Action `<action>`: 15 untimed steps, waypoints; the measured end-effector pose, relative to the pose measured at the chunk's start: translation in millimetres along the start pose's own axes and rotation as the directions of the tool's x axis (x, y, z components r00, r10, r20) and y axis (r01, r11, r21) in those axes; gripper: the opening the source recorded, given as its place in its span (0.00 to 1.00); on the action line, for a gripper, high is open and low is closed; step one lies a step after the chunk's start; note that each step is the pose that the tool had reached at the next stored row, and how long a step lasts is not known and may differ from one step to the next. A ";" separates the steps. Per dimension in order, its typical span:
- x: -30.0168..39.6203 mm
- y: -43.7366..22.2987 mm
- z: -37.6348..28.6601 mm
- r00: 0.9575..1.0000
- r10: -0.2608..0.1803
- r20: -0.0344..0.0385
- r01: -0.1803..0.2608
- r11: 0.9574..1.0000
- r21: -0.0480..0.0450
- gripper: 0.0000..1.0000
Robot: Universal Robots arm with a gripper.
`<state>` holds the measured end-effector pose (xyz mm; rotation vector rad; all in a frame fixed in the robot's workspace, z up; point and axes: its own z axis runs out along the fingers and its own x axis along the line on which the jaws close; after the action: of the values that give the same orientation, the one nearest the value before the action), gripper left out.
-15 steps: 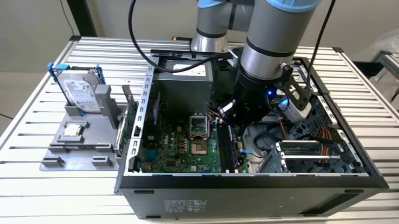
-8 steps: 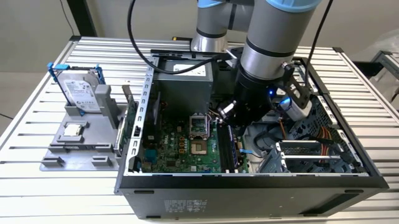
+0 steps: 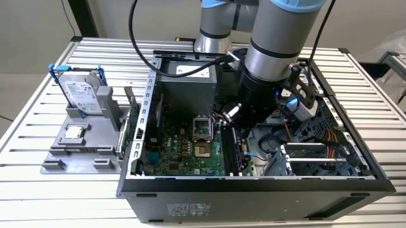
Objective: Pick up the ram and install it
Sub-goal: 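Press down the ram until it locks into place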
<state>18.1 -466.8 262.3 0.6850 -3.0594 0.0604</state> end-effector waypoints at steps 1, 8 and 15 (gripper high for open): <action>0.0 0.0 0.0 1.000 -0.010 0.000 0.010 1.000 0.000 0.00; 0.4 0.2 0.4 0.997 -0.075 0.003 0.075 0.997 0.001 0.00; 0.9 0.5 0.9 0.989 -0.149 0.006 0.149 0.989 0.001 0.00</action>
<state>17.0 -466.7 261.4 0.9124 -3.0029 0.0582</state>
